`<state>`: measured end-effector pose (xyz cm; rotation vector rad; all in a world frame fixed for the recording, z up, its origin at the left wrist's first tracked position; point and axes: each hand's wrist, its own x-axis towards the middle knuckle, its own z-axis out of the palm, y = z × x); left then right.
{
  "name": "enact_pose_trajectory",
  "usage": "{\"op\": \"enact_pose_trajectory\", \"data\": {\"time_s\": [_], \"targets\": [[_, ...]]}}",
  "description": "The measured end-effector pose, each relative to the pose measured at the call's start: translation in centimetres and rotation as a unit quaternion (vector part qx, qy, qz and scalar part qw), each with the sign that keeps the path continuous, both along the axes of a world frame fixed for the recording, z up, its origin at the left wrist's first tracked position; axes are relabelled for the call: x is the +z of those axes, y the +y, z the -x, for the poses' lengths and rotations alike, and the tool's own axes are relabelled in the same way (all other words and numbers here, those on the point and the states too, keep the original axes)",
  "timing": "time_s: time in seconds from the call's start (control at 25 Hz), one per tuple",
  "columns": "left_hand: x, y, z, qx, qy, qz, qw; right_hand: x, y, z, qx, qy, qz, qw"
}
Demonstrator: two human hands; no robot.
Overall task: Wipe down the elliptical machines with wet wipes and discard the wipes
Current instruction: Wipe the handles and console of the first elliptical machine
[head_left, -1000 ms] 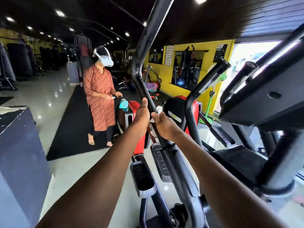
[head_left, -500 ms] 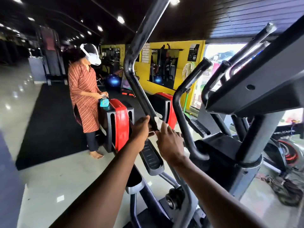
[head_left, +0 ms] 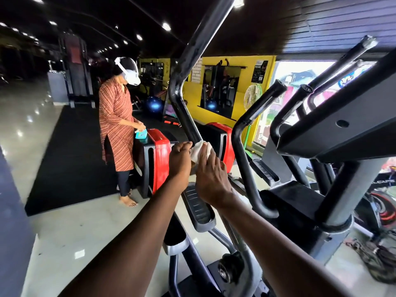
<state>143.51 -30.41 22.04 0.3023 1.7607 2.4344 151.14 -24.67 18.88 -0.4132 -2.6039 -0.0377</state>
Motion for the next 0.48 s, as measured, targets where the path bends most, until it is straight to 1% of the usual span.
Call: {"op": "enact_pose_trajectory", "data": {"time_s": [0.08,0.2,0.32,0.4,0.48], "targets": [[0.7,0.0,0.6,0.004,-0.006,-0.016,1.000,1.7,0.0,1.3,0.015,0.001,-0.004,1.000],[1.7,0.0,1.4,0.036,-0.008,-0.025,0.999,3.9,0.1,3.4,0.030,-0.005,0.002,1.000],[2.9,0.3,2.7,0.041,0.002,-0.059,0.997,5.8,0.4,4.9,0.051,-0.008,0.011,0.999],[3.6,0.7,3.6,0.065,0.004,-0.069,0.995,7.2,0.9,6.0,0.077,-0.008,0.067,0.995],[4.1,1.2,4.2,0.090,-0.002,-0.072,0.993,8.3,1.6,7.0,0.101,0.012,0.148,0.984]]}}
